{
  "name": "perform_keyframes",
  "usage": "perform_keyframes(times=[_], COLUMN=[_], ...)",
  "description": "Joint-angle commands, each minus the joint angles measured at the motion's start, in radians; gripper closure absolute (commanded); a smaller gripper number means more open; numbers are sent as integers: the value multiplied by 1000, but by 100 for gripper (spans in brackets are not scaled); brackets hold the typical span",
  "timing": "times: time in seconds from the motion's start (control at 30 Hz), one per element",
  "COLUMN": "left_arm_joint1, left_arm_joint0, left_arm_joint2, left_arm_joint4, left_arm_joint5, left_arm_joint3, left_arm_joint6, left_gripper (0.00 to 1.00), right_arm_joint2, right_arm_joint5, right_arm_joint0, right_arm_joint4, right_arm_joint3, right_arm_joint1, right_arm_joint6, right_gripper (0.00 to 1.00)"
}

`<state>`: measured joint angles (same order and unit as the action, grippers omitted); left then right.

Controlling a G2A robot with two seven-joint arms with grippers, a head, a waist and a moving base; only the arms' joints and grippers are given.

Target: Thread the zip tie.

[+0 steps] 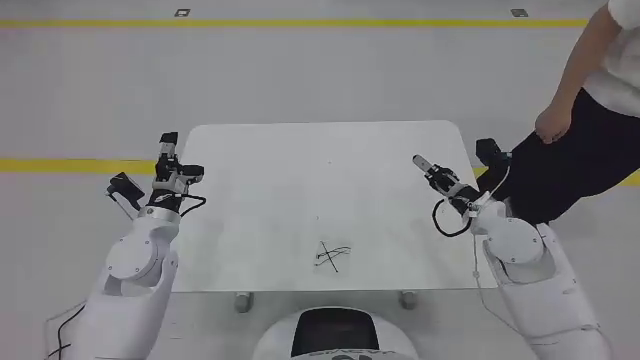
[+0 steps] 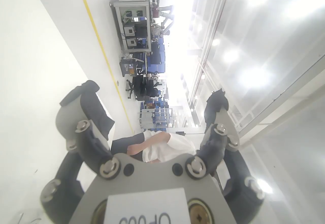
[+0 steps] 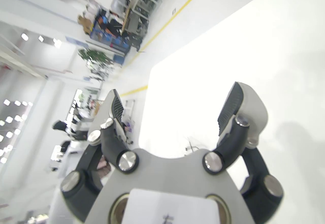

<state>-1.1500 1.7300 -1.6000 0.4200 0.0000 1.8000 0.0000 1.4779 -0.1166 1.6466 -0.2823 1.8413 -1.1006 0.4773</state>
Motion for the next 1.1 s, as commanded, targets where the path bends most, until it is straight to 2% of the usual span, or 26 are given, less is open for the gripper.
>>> perform_keyframes(times=[0.0, 0.17, 0.23, 0.33, 0.4, 0.53, 0.57, 0.97, 1.07], left_arm_joint1=[0, 0, 0, 0, 0, 0, 0, 0, 0], left_arm_joint0=[0, 0, 0, 0, 0, 0, 0, 0, 0], left_arm_joint2=[0, 0, 0, 0, 0, 0, 0, 0, 0], left_arm_joint4=[0, 0, 0, 0, 0, 0, 0, 0, 0], left_arm_joint5=[0, 0, 0, 0, 0, 0, 0, 0, 0], left_arm_joint3=[0, 0, 0, 0, 0, 0, 0, 0, 0], left_arm_joint6=[0, 0, 0, 0, 0, 0, 0, 0, 0], left_gripper=[0, 0, 0, 0, 0, 0, 0, 0, 0], right_arm_joint2=[1, 1, -9, -32, -60, -129, -146, -149, -197], right_arm_joint5=[0, 0, 26, 45, 53, 50, 66, 70, 100], right_arm_joint0=[1, 1, -3, -26, -60, -128, -141, -145, -181], right_arm_joint4=[4, 4, -11, -82, -127, -185, -195, -198, -261], right_arm_joint3=[0, 0, 12, 22, 15, -29, -36, -40, -49], right_arm_joint1=[0, 0, 0, 5, 7, 7, 6, 6, 7], right_arm_joint6=[-3, -3, 1, 64, 135, 240, 260, 262, 332], right_gripper=[0, 0, 0, 0, 0, 0, 0, 0, 0])
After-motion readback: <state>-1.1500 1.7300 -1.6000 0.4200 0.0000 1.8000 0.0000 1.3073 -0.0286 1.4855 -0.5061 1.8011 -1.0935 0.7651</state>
